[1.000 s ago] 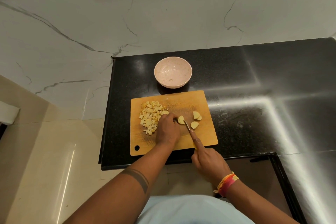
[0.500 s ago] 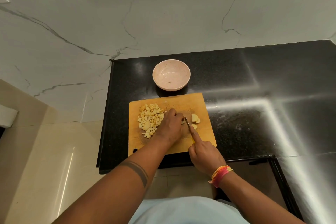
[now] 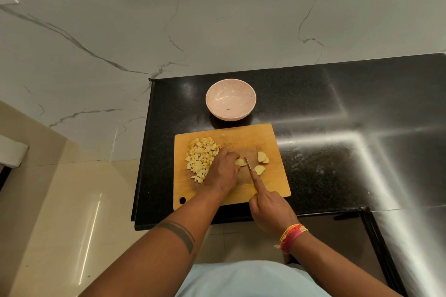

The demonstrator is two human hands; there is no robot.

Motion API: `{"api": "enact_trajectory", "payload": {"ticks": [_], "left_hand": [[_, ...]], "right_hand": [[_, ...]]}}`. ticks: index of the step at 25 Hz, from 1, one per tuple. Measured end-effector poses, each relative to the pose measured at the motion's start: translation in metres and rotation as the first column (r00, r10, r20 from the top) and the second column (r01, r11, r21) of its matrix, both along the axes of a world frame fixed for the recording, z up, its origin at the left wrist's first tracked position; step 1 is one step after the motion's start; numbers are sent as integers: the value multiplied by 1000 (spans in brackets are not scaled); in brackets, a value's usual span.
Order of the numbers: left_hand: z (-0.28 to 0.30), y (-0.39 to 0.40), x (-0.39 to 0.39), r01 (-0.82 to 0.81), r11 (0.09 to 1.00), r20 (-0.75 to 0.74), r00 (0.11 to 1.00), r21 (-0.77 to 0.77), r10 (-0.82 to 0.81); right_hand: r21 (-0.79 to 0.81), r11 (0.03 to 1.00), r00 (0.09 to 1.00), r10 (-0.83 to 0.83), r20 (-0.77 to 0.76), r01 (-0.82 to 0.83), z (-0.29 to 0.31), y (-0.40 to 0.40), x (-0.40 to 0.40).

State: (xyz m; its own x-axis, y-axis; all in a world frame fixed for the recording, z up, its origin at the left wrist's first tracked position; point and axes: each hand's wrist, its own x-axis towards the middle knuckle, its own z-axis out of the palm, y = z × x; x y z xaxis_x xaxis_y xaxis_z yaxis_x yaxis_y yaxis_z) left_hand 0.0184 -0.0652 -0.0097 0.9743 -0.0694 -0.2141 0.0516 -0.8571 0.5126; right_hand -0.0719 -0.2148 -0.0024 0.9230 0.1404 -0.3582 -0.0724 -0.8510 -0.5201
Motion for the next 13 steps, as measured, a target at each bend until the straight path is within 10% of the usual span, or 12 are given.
{"api": "enact_trajectory", "payload": {"ticks": [13], "left_hand": [[3,-2,0,26,998,11,1000,63,-27]], "right_hand": [[-40,999,999,17,29,-16,3,2,0]]}}
